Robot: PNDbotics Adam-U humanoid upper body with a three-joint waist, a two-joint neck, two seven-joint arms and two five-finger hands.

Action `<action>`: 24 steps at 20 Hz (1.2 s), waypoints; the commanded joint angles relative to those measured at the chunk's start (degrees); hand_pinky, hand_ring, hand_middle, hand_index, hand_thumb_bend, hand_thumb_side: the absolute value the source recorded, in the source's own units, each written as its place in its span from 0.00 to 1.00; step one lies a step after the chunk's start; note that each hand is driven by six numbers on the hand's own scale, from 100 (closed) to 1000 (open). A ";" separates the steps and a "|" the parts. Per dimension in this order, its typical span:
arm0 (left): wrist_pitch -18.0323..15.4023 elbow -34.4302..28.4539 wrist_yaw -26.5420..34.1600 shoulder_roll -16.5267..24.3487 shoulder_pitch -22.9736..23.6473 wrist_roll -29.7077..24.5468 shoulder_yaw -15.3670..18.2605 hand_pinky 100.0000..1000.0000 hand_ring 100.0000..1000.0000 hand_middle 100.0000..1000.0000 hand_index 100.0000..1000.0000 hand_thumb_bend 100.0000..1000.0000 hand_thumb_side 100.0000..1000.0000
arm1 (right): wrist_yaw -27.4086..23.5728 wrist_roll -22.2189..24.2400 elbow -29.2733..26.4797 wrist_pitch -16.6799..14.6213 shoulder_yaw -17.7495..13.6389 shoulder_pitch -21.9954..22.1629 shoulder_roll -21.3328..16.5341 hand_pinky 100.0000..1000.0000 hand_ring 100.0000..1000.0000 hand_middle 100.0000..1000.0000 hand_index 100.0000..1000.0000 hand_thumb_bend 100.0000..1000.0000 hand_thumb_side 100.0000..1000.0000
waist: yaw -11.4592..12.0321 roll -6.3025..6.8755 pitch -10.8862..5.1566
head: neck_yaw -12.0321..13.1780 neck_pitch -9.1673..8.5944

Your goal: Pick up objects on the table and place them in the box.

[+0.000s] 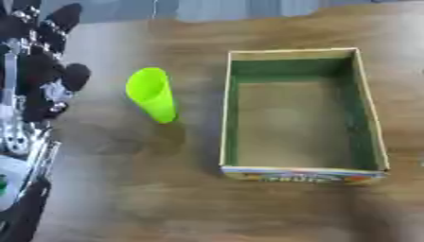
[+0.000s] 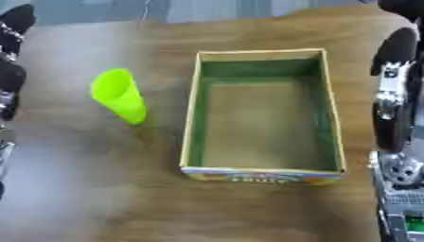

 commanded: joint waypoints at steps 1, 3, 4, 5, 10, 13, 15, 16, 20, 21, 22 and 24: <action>0.46 -1.10 0.00 0.86 0.00 -0.03 0.03 0.90 0.83 1.00 1.00 1.00 0.32 | -0.27 0.09 -0.42 -0.07 -0.16 -0.23 -0.25 0.09 0.73 0.85 0.88 0.00 1.00 | 0.07 -0.05 -0.79 | 0.51 0.04; 0.74 -1.10 -0.05 0.79 -0.03 -0.26 -0.14 0.90 0.83 1.00 1.00 1.00 0.31 | -0.28 0.12 -0.40 -0.09 -0.15 -0.24 -0.23 0.09 0.73 0.85 0.88 0.00 1.00 | 0.03 -0.08 -0.81 | 0.51 0.04; 0.78 -1.10 -0.02 0.77 -0.09 -0.31 -0.29 0.90 0.83 1.00 1.00 1.00 0.41 | -0.28 0.13 -0.39 -0.09 -0.15 -0.25 -0.21 0.09 0.73 0.85 0.88 0.00 1.00 | -0.01 -0.10 -0.81 | 0.53 0.04; 0.73 -1.10 0.08 0.74 -0.15 -0.26 -0.45 0.90 0.83 1.00 1.00 1.00 0.45 | -0.29 0.14 -0.39 -0.09 -0.15 -0.26 -0.20 0.09 0.73 0.85 0.88 0.00 1.00 | -0.04 -0.12 -0.80 | 0.55 0.04; 0.24 -1.10 -0.72 0.78 -0.38 0.18 -0.97 0.90 0.83 1.00 1.00 1.00 0.43 | -0.33 0.22 -0.37 -0.12 -0.13 -0.33 -0.18 0.09 0.73 0.85 0.89 0.00 1.00 | -0.21 -0.12 -0.71 | 0.59 0.04; 1.45 -1.10 -2.85 0.76 -0.32 -0.35 -1.82 0.90 0.82 1.00 1.00 1.00 0.40 | -0.35 0.26 -0.34 -0.15 -0.10 -0.37 -0.16 0.09 0.73 0.85 0.89 0.00 1.00 | -0.34 -0.08 -0.67 | 0.65 0.04; 2.51 -1.10 -4.50 0.56 -0.40 -1.05 -2.87 0.90 0.82 1.00 1.00 1.00 0.40 | -0.37 0.31 -0.32 -0.18 -0.07 -0.43 -0.13 0.09 0.73 0.85 0.89 0.00 1.00 | -0.54 -0.04 -0.64 | 0.72 0.04; 2.93 -1.10 -5.22 0.32 -0.52 -1.41 -3.43 0.90 0.82 1.00 1.00 1.00 0.40 | -0.38 0.33 -0.32 -0.20 -0.05 -0.46 -0.11 0.09 0.73 0.85 0.89 0.00 1.00 | -0.67 -0.02 -0.64 | 0.76 0.04; 3.60 -1.10 -7.55 -0.59 -1.15 -2.36 -4.19 0.91 0.83 1.00 1.00 1.00 0.25 | -0.42 0.40 -0.33 -0.22 -0.06 -0.58 -0.10 0.09 0.73 0.85 0.89 0.00 1.00 | -1.20 0.00 -0.59 | 0.74 0.04; 3.95 -1.10 -8.01 -0.71 -1.22 -2.63 -4.16 0.92 0.83 1.00 1.00 1.00 0.24 | -0.43 0.38 -0.34 -0.21 -0.08 -0.59 -0.10 0.09 0.73 0.85 0.89 0.00 1.00 | -1.27 0.02 -0.60 | 0.75 0.04; 4.43 -1.10 -8.43 -0.79 -1.19 -2.84 -4.06 0.92 0.83 1.00 1.00 1.00 0.20 | -0.44 0.38 -0.34 -0.21 -0.09 -0.59 -0.09 0.09 0.73 0.85 0.89 0.00 1.00 | -1.32 0.07 -0.59 | 0.73 0.04; 5.40 -1.10 -9.14 -0.88 -1.15 -3.26 -3.81 0.94 0.84 1.00 1.00 1.00 0.19 | -0.45 0.38 -0.32 -0.23 -0.08 -0.59 -0.08 0.09 0.73 0.85 0.89 0.00 1.00 | -1.34 0.13 -0.59 | 0.68 0.04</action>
